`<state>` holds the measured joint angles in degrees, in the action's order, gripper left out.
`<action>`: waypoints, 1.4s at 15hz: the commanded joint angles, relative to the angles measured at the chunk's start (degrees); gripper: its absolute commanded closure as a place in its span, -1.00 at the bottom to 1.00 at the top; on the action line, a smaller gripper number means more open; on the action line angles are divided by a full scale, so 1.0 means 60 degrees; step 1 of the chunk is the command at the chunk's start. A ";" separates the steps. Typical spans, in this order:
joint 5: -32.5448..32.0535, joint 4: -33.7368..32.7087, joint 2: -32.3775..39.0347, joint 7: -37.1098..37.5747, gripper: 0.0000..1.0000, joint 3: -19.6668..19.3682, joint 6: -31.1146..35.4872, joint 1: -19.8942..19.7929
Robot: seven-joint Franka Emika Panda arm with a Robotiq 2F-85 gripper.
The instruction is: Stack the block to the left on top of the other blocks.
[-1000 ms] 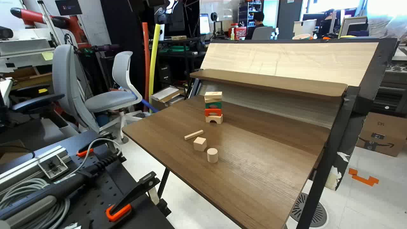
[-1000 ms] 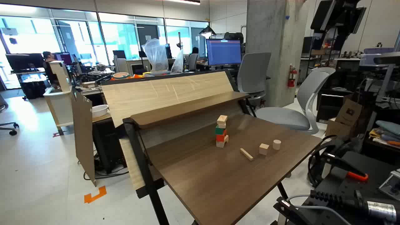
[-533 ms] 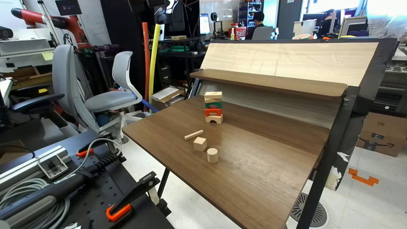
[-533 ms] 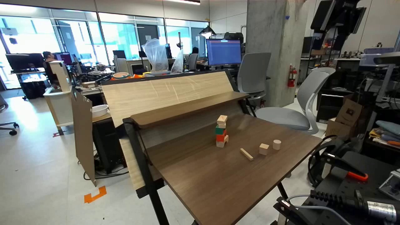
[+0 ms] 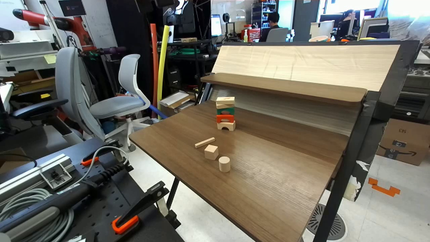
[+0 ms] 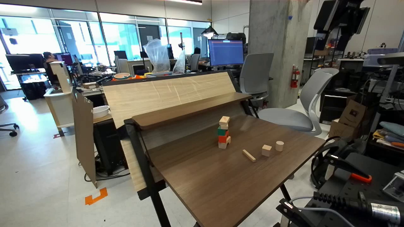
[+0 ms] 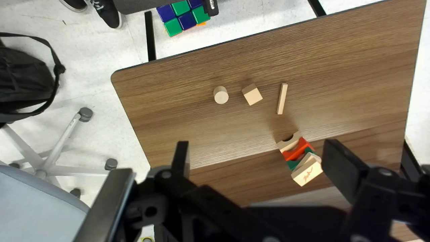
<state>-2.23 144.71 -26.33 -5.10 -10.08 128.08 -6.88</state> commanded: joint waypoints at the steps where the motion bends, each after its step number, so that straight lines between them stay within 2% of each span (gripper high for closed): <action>1: 0.0045 -0.0017 0.0007 -0.0035 -1.00 0.0074 -0.0023 -0.0079; 9: 0.0045 -0.0017 0.0007 -0.0034 -1.00 0.0074 -0.0023 -0.0079; 10: 0.0299 -0.0017 0.0143 0.0174 -1.00 0.0086 0.0111 -0.0002; 14: 0.1538 -0.0143 0.1605 0.2366 -1.00 0.0664 0.1253 0.0228; 17: 0.2059 -0.0548 0.3399 0.4107 -1.00 0.1230 0.2877 0.0355; 19: 0.1766 -0.0930 0.4636 0.5354 -1.00 0.1491 0.3842 0.0303; 21: 0.1248 -0.1390 0.5752 0.6591 -1.00 0.1431 0.4445 0.0355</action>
<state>7.96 142.19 -2.21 25.34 -1.50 149.99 -4.90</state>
